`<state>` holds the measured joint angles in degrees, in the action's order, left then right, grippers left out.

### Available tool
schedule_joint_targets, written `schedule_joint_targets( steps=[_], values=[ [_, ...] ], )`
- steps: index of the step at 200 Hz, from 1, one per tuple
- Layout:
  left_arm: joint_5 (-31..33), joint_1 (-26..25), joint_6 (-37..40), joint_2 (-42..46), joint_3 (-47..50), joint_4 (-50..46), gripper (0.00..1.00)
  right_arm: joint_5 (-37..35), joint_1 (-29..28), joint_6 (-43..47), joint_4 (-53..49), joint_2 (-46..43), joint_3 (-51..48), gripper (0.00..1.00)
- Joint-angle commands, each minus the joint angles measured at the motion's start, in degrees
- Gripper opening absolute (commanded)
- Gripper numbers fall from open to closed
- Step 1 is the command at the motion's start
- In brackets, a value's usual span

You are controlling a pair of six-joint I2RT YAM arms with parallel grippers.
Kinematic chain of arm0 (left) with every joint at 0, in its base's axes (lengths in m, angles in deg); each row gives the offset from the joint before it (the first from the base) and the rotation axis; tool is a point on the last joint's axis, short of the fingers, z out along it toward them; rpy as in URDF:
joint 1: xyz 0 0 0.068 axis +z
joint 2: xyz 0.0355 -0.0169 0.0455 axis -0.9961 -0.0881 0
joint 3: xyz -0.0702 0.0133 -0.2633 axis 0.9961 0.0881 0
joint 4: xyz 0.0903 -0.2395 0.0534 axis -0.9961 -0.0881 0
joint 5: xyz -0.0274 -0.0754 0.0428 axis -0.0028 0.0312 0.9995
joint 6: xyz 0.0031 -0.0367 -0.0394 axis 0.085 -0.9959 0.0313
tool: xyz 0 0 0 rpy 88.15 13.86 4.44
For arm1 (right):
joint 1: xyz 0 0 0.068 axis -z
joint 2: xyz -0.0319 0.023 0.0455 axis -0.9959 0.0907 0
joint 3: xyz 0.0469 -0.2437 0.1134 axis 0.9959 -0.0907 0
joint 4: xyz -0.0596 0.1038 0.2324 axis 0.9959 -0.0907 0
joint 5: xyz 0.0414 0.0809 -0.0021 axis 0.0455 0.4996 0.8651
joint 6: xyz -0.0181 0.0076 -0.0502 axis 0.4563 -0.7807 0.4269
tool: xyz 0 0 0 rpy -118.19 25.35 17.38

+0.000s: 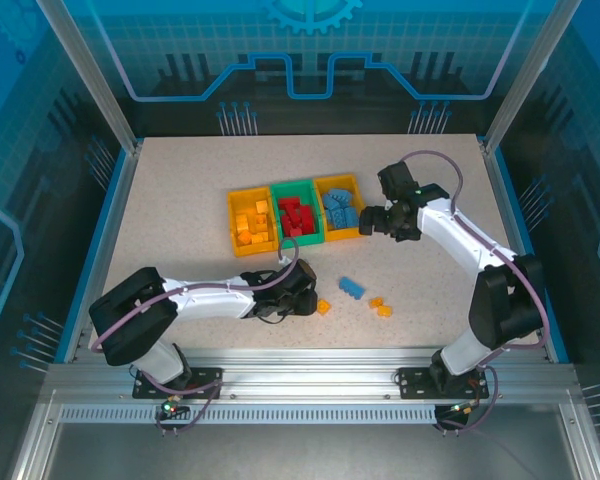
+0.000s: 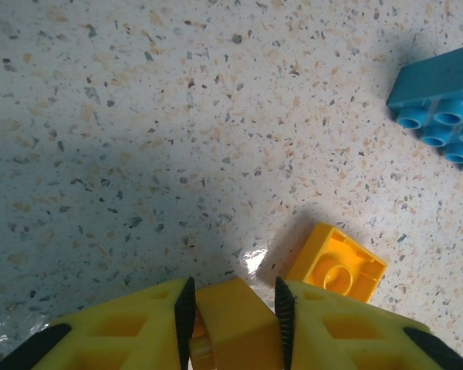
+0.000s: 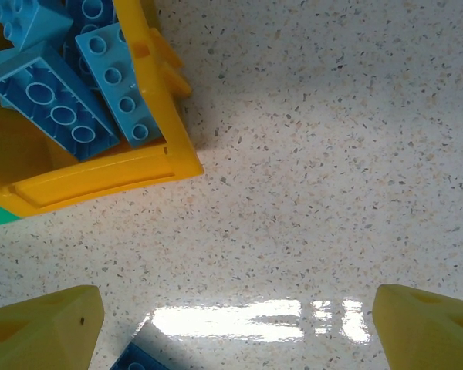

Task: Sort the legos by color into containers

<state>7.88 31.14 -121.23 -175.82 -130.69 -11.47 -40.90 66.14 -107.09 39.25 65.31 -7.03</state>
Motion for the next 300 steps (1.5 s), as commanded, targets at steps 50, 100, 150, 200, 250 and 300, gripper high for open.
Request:
schedule_joint_targets(
  steps=[50, 100, 150, 200, 250, 300],
  values=[
    [5.7, 0.4, 3.2, 2.0, -5.0, -7.7, 0.33, -1.2, 0.7, 0.2, 0.8, -4.5, -6.8, 0.92],
    [6.5, 8.4, 10.7, 4.6, -10.1, -11.2, 0.33, -1.4, 0.6, -0.9, 1.4, -8.5, -12.6, 0.92],
    [4.9, 21.6, 19.9, 4.2, -18.2, -14.8, 0.35, -0.8, -0.3, -1.3, 2.9, -12.4, -17.4, 0.91],
    [0.6, 32.6, 21.3, -2.5, -24.6, -14.9, 0.35, 1.0, -2.6, -3.3, 2.2, -13.2, -21.0, 0.86],
    [-2.8, 38.5, 20.8, -8.6, -28.6, -15.1, 0.35, 2.9, -5.4, -4.2, 2.6, -13.6, -25.3, 0.81],
    [-2.9, 38.8, 19.1, -9.9, -28.1, -14.5, 0.45, 1.7, -11.2, -2.2, 5.3, -14.2, -26.3, 0.8]
  ],
)
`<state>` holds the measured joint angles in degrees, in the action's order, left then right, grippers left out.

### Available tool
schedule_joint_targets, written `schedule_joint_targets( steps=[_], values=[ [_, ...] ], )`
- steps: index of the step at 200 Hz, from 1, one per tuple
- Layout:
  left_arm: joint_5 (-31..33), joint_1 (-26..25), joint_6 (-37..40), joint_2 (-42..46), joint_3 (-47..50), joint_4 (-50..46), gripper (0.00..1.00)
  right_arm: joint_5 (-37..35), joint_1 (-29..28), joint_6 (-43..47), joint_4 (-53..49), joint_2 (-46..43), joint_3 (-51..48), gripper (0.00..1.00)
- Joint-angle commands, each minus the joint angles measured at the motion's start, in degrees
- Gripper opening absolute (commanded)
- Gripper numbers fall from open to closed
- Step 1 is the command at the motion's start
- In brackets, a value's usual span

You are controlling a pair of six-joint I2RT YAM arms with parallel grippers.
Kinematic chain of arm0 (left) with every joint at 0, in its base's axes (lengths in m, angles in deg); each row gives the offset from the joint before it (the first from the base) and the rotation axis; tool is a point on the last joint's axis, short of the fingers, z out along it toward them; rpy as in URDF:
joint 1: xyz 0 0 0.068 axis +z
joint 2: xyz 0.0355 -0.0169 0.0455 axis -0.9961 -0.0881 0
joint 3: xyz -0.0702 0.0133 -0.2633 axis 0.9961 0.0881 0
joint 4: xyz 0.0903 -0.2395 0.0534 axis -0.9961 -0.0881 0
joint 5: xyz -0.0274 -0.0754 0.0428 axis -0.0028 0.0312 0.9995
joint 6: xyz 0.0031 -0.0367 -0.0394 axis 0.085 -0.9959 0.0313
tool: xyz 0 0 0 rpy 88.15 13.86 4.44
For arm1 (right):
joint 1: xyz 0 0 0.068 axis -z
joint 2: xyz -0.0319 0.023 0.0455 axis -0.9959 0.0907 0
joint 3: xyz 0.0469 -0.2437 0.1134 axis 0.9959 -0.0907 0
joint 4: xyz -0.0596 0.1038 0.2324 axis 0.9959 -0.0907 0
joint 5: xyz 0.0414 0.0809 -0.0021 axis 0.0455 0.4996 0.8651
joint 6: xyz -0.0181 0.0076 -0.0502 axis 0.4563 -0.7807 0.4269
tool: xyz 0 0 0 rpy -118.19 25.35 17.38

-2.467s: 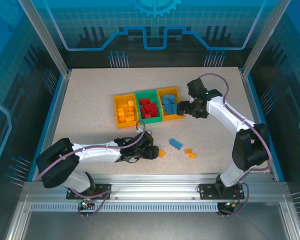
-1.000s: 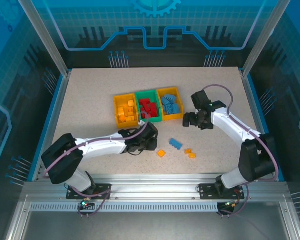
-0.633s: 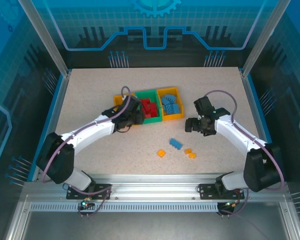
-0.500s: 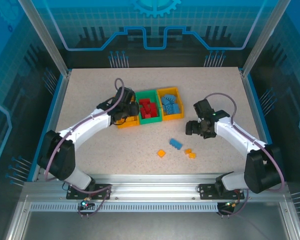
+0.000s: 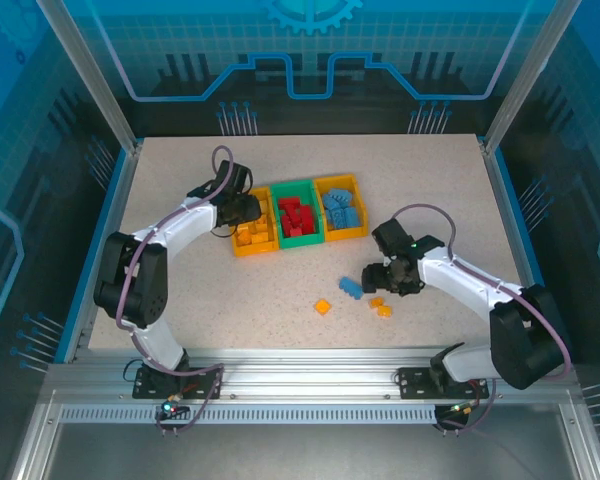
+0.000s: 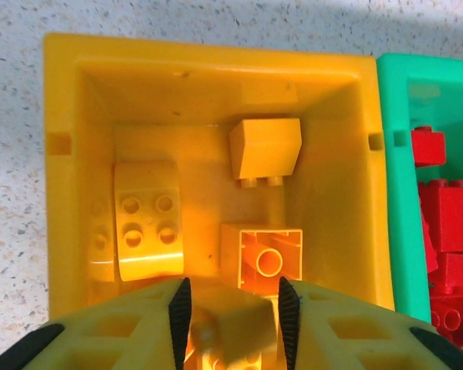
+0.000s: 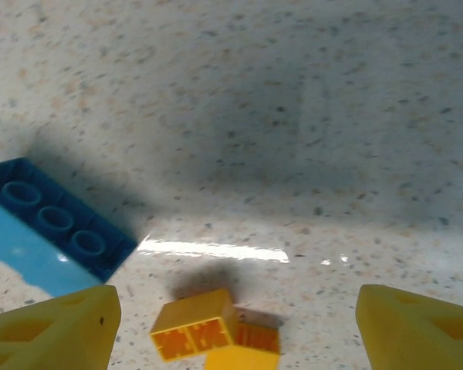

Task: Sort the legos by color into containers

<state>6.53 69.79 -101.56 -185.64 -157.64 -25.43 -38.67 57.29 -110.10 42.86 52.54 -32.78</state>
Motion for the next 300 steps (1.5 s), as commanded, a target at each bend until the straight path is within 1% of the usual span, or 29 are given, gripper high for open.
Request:
schedule_joint_targets(
  steps=[1, 25, 40, 50, 67, 80, 87, 90, 115, 137, 142, 161, 175, 183, 215, 225, 237, 250, 273, 300],
  values=[
    [-1.5, 0.2, -0.6, -0.1, -1.2, -0.5, 0.46, -0.7, -2.4, 0.9, 1.7, -1.5, -0.6, 0.8],
    [-1.6, 0.1, -1.4, 0.8, -0.6, -0.3, 0.62, -1.6, -3.3, 3.3, 2.2, -2.1, -0.8, 0.78],
    [-1.9, 0.1, -1.7, 1.9, 0.1, 0.1, 0.65, -0.6, -3.9, 5.5, 3.1, -2.6, -1.2, 0.75],
    [-2.3, 0.1, -1.9, 3.0, 0.7, 0.6, 0.7, 0.6, -4.5, 7.1, 3.6, -2.9, -1.4, 0.72],
    [-3.1, 0.0, -2.3, 5.2, 1.9, 1.5, 0.77, 3.6, -6.0, 10.6, 4.9, -2.8, -1.3, 0.72],
    [-3.4, -0.2, -2.4, 6.9, 3.0, 1.9, 0.89, 4.6, -7.5, 13.0, 4.8, -1.7, -0.6, 0.72],
    [-3.6, -0.6, -2.3, 7.7, 3.5, 2.0, 0.98, 4.8, -8.3, 14.2, 4.3, -0.8, 0.0, 0.72],
    [-3.7, -0.8, -2.3, 8.1, 3.7, 2.0, 0.99, 4.7, -8.5, 14.6, 4.1, -0.3, 0.2, 0.72],
    [-3.8, -2.3, -1.7, 10.4, 5.7, 1.9, 0.99, 4.5, -9.6, 15.6, 3.0, 3.4, 2.2, 0.74],
    [-3.8, -3.9, -1.8, 12.8, 7.9, 2.4, 0.99, 3.8, -10.2, 16.3, 2.3, 7.6, 4.0, 0.73],
    [-3.8, -4.2, -2.1, 13.4, 8.6, 2.6, 0.99, 3.5, -10.3, 16.5, 1.9, 8.6, 6.0, 0.73],
    [-3.9, -4.7, -3.5, 15.7, 11.3, 3.6, 0.99, 2.8, -10.8, 17.1, 1.0, 12.5, 8.6, 0.71],
    [-4.1, -4.9, -4.3, 17.3, 13.1, 3.8, 0.99, 2.3, -11.4, 17.6, 0.8, 14.6, 10.0, 0.66],
    [-4.1, -5.0, -4.7, 18.2, 14.0, 3.9, 0.99, 2.3, -11.6, 17.9, 0.9, 15.6, 10.6, 0.62],
    [-3.5, -5.3, -5.7, 22.3, 17.8, 3.3, 0.99, 1.2, -11.8, 17.6, -0.2, 17.8, 12.0, 0.38],
    [-3.4, -5.4, -6.0, 23.7, 19.0, 3.3, 0.99, 0.5, -11.9, 17.6, -0.2, 17.2, 11.9, 0.32],
    [-3.4, -5.6, -6.5, 25.3, 20.3, 3.3, 0.99, -0.1, -11.8, 17.6, -0.3, 16.1, 12.0, 0.27],
    [-2.9, -6.1, -6.6, 26.8, 21.5, 2.9, 0.99, -0.4, -11.7, 17.6, -0.4, 14.6, 12.8, 0.23],
    [-1.6, -8.3, -6.6, 28.6, 23.0, 2.3, 0.99, 0.9, -10.0, 17.5, -0.1, 12.4, 15.7, 0.22],
    [0.9, -13.8, -6.6, 28.8, 24.0, 2.3, 0.99, 5.6, -4.5, 17.4, 1.2, 12.6, 22.4, 0.21]
  ],
)
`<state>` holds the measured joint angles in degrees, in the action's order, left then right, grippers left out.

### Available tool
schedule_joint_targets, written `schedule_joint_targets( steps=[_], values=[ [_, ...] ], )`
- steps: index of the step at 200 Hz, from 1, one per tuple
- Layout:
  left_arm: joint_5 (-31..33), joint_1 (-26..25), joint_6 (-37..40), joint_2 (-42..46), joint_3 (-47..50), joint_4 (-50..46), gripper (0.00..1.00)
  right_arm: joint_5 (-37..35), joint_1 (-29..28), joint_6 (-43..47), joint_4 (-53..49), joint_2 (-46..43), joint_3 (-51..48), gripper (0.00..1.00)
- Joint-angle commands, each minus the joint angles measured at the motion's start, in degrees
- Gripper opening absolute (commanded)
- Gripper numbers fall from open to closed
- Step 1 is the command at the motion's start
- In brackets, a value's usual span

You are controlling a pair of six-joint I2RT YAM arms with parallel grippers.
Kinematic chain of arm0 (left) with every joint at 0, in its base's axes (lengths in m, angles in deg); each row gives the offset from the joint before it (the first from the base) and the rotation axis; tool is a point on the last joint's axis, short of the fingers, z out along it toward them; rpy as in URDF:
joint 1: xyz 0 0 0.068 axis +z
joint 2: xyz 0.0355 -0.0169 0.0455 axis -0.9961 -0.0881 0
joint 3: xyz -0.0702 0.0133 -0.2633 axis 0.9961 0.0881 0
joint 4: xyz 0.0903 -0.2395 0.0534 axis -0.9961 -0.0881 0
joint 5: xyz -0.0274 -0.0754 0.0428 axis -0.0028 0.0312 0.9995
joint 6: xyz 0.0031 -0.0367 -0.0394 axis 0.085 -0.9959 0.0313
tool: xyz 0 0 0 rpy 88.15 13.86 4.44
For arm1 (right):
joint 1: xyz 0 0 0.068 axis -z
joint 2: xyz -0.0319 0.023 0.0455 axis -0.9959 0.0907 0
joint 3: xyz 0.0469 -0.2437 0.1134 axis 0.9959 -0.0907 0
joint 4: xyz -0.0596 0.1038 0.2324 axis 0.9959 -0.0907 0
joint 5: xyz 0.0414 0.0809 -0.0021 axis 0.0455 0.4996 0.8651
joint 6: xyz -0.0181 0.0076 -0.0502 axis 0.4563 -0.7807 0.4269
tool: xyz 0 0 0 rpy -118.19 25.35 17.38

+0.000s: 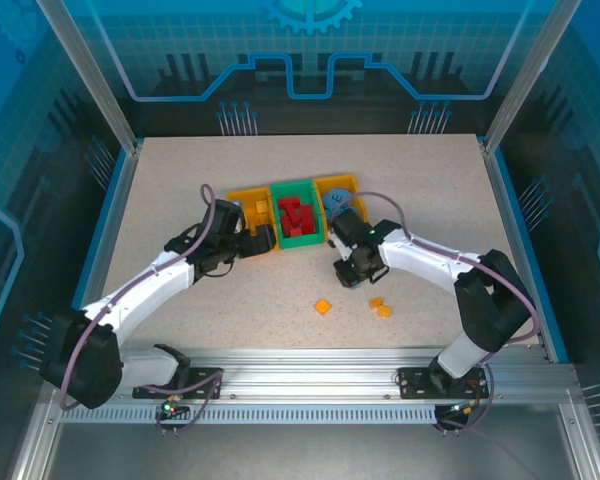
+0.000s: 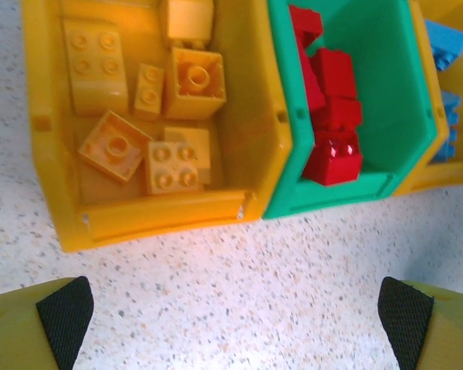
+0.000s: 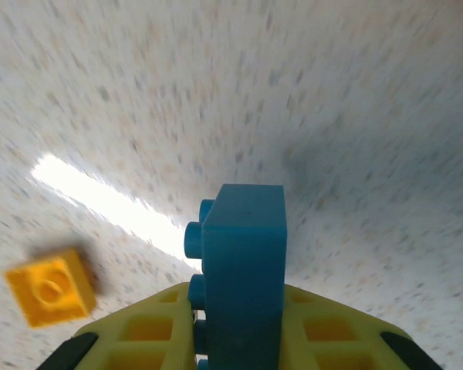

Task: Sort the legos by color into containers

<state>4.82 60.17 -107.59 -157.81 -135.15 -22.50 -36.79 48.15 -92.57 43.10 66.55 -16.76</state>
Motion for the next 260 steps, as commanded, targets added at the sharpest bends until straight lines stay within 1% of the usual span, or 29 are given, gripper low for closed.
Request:
schedule_joint_targets(
  steps=[1, 20, 34, 56, 77, 108, 126, 141, 168, 202, 221, 242, 260],
  values=[
    [2.7, -4.4, -0.5, 0.9, 1.6, -0.7, 0.99, 3.9, 5.0, -0.2, 1.0, -1.4, 6.7, 0.21],
    [4.1, -8.3, -1.3, -0.8, 1.6, -1.2, 0.99, 6.6, 9.5, -1.9, 1.3, 1.7, 12.8, 0.21],
    [4.5, -10.8, -3.0, -2.2, 2.0, -1.1, 0.99, 6.3, 12.2, -2.7, 0.5, 5.9, 18.1, 0.21],
    [4.5, -14.7, -6.0, -4.7, 2.1, -0.4, 0.99, 4.4, 14.5, -3.3, -1.9, 13.6, 27.5, 0.21],
    [5.4, -18.9, -6.3, -7.3, 0.7, -0.6, 0.99, 3.8, 15.3, -2.8, -4.3, 21.0, 36.5, 0.21],
    [4.1, -23.7, -1.4, -11.0, -0.9, 2.1, 0.99, 1.3, 16.0, -2.9, -8.5, 30.1, 47.3, 0.21],
    [1.2, -25.9, 2.4, -13.5, -2.3, 3.3, 0.99, 0.6, 16.5, -3.3, -9.9, 33.6, 51.0, 0.22],
    [0.3, -28.2, 5.8, -15.8, -3.5, 3.8, 0.99, 0.5, 16.7, -3.4, -10.6, 35.4, 53.2, 0.25],
    [-0.9, -30.7, 10.1, -20.3, -5.9, 4.0, 0.99, 1.8, 16.8, -3.2, -11.9, 37.6, 55.6, 0.34],
    [-2.3, -31.6, 12.9, -22.8, -6.4, 5.2, 0.98, 3.3, 16.8, -3.0, -13.2, 37.0, 56.6, 0.58],
    [-2.4, -31.5, 14.3, -23.4, -6.2, 5.1, 0.96, 4.3, 16.8, -3.0, -13.6, 35.5, 56.6, 0.65],
    [-3.1, -31.6, 16.1, -24.8, -6.5, 4.8, 0.95, 5.3, 16.8, -3.7, -13.4, 32.6, 55.5, 0.78],
    [-3.1, -31.6, 17.0, -26.4, -7.3, 4.3, 0.9, 6.0, 16.8, -4.3, -12.6, 28.9, 52.4, 0.81]
  ],
)
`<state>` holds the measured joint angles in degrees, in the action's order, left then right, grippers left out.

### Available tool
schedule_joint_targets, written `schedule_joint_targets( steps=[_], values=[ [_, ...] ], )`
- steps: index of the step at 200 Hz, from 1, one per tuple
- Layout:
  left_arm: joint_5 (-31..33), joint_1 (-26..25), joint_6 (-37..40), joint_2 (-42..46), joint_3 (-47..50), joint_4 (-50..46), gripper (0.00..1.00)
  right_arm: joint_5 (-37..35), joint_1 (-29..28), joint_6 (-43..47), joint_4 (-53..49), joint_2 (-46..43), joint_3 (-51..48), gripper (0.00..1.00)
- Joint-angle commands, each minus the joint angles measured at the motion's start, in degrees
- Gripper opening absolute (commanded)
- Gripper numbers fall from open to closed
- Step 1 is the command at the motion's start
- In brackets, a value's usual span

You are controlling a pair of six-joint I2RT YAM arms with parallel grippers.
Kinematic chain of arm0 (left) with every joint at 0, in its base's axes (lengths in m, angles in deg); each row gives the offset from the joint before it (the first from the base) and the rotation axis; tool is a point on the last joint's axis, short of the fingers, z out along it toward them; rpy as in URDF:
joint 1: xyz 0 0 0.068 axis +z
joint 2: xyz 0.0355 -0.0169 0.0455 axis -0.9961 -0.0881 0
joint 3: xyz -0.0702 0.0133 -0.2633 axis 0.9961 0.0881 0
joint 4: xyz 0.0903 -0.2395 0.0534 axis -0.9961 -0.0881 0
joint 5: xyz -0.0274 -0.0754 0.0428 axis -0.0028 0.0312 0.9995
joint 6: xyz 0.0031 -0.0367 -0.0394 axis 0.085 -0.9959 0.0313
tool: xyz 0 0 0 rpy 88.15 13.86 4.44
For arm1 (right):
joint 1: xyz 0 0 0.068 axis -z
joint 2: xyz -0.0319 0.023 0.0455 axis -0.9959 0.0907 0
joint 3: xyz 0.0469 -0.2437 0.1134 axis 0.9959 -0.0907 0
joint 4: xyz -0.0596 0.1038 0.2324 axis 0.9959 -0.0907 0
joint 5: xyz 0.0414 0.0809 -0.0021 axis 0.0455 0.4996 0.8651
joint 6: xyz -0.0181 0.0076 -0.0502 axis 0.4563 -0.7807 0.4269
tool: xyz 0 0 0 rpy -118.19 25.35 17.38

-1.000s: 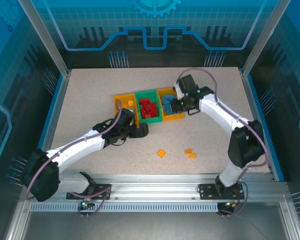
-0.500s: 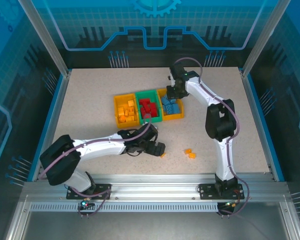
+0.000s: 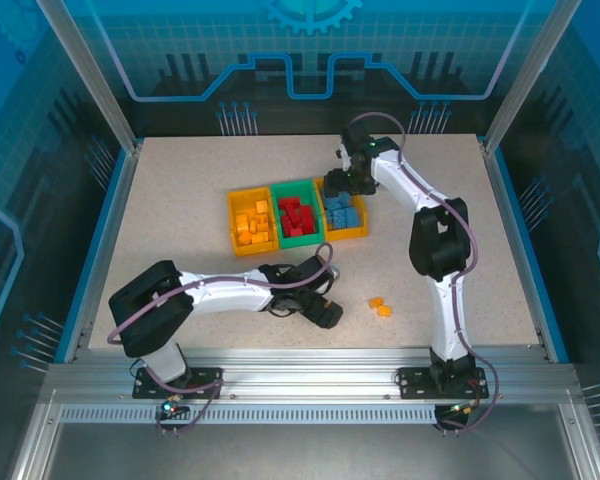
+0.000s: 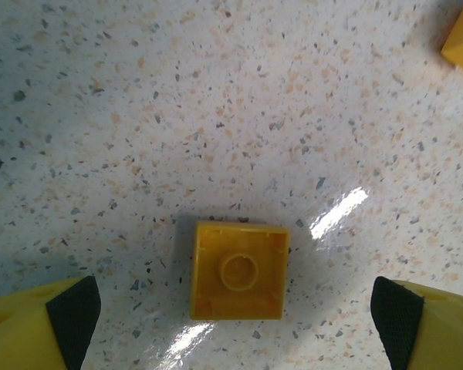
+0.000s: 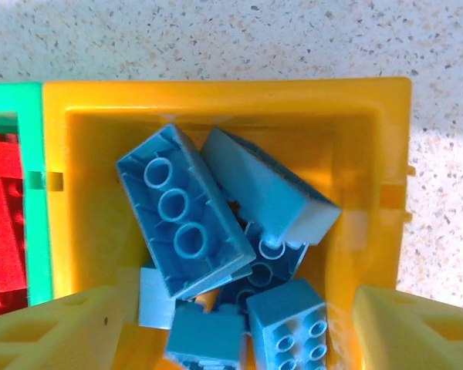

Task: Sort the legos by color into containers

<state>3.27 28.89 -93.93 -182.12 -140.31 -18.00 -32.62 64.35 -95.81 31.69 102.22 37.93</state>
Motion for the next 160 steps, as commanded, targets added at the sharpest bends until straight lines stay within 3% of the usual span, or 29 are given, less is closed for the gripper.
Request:
schedule_joint_targets(
  steps=[1, 19, 50, 103, 160],
  values=[
    [-1.5, -0.3, 3.4, -2.2, -2.3, -0.2, 0.9, 1.9, 0.6, -1.1, -1.2, -7.1, -2.5, 0.81],
    [-0.8, -0.3, 4.1, -3.7, -3.1, -0.5, 0.79, 2.3, 0.6, -1.3, 0.3, -12.3, -7.9, 0.83],
    [-0.6, -0.3, 5.7, -5.7, -4.2, -0.9, 0.75, 0.2, 1.3, -2.3, 2.0, -22.1, -20.4, 0.84],
    [-1.1, -0.1, 5.3, -7.1, -4.4, -0.6, 0.37, -0.5, 5.2, -4.0, 4.6, -37.0, -42.0, 0.85],
    [2.6, 4.3, 4.2, -1.0, -5.1, -3.7, 0.33, 0.5, 6.1, -6.3, 5.5, -49.1, -57.0, 0.83]
  ],
)
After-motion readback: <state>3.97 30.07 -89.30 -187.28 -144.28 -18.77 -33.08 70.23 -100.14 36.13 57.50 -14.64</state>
